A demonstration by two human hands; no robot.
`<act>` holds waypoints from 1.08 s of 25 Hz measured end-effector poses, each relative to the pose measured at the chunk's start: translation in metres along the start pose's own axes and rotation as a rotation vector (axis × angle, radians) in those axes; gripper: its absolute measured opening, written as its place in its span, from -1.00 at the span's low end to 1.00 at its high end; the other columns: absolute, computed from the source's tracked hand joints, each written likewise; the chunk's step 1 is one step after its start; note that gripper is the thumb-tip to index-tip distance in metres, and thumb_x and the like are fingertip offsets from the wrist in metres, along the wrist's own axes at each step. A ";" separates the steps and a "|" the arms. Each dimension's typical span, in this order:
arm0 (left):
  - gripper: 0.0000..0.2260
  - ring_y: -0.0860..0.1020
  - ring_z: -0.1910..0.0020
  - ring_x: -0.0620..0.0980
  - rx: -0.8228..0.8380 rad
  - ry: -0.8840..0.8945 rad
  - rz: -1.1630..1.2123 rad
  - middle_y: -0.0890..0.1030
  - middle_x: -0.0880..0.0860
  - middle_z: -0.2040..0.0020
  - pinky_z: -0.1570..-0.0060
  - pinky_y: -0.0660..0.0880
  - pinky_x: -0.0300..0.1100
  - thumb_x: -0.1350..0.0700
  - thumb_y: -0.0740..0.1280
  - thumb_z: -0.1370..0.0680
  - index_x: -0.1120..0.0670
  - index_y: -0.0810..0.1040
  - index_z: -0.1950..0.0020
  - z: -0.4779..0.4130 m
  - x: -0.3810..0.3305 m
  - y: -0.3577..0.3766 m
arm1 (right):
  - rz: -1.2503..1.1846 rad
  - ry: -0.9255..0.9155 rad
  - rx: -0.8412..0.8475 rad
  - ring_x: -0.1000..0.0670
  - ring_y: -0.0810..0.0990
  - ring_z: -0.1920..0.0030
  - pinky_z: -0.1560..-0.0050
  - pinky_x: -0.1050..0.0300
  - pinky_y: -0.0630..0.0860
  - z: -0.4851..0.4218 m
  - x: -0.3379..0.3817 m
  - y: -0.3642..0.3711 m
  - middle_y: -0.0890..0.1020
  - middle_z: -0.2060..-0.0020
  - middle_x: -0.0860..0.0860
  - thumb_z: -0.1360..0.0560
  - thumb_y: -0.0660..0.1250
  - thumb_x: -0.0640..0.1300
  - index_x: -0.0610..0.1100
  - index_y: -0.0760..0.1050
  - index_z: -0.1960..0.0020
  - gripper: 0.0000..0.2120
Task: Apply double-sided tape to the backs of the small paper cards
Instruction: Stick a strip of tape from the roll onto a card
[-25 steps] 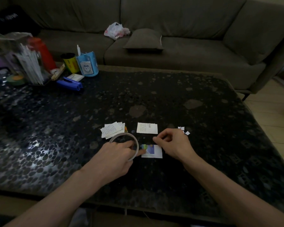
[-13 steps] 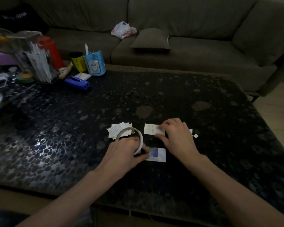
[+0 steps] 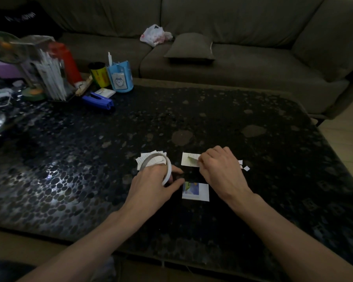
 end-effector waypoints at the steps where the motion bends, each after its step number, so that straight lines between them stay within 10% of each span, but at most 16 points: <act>1: -0.90 0.62 0.11 -0.25 -0.021 -0.019 0.015 0.67 -0.22 0.17 0.14 0.57 -0.27 -0.10 0.47 -0.56 -0.31 0.60 0.11 -0.001 0.001 -0.002 | -0.010 -0.003 -0.026 -0.04 0.60 -0.12 -0.22 0.00 0.48 0.002 0.001 -0.005 0.68 -0.09 -0.06 -0.60 0.39 -0.07 -0.09 0.62 -0.18 -0.81; 5: -0.67 0.60 0.04 -0.19 -0.134 0.014 0.001 0.68 -0.17 0.04 0.07 0.56 -0.29 -0.03 0.51 -0.53 -0.18 0.65 -0.30 -0.002 -0.003 -0.012 | -0.113 -0.075 -0.118 -0.05 0.66 0.02 -0.05 0.02 0.52 0.012 0.010 -0.026 0.71 0.06 -0.05 -0.48 0.53 -0.15 -0.10 0.66 -0.04 -0.85; 11: -0.82 0.64 0.16 -0.24 -0.095 -0.016 0.077 0.73 -0.21 0.11 0.01 0.64 -0.15 -0.05 0.53 -0.51 -0.21 0.74 -0.10 -0.002 -0.011 -0.012 | -0.156 -0.182 -0.196 0.02 0.60 0.06 0.04 0.10 0.50 0.029 0.016 -0.031 0.69 0.07 0.02 -0.47 0.49 -0.15 -0.06 0.66 -0.02 -0.87; 19: -0.85 0.56 0.57 -0.16 -0.144 0.005 0.207 0.67 -0.16 0.39 0.36 0.57 -0.30 0.01 0.58 -0.46 -0.15 0.77 -0.01 0.004 -0.011 -0.014 | -1.326 0.801 0.211 0.20 0.73 0.17 0.35 0.40 0.54 0.037 -0.018 0.008 0.75 0.17 0.18 -0.61 0.43 0.00 0.09 0.69 -0.04 -0.93; 27: -0.86 0.64 0.15 -0.33 -0.137 0.039 0.179 0.65 -0.36 0.17 0.10 0.55 -0.43 0.06 0.57 -0.48 -0.15 0.78 0.01 0.000 -0.008 -0.016 | -1.258 0.988 0.246 0.12 0.73 0.18 0.37 0.36 0.55 0.047 -0.034 0.010 0.76 0.24 0.12 -0.43 0.62 -0.10 0.01 0.73 0.08 -0.89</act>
Point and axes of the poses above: each hand's wrist, its own z-axis away from the middle knuckle, its own y-axis out of the palm, x = y × z, the point moved 5 cm from there along -z, towards the middle knuckle
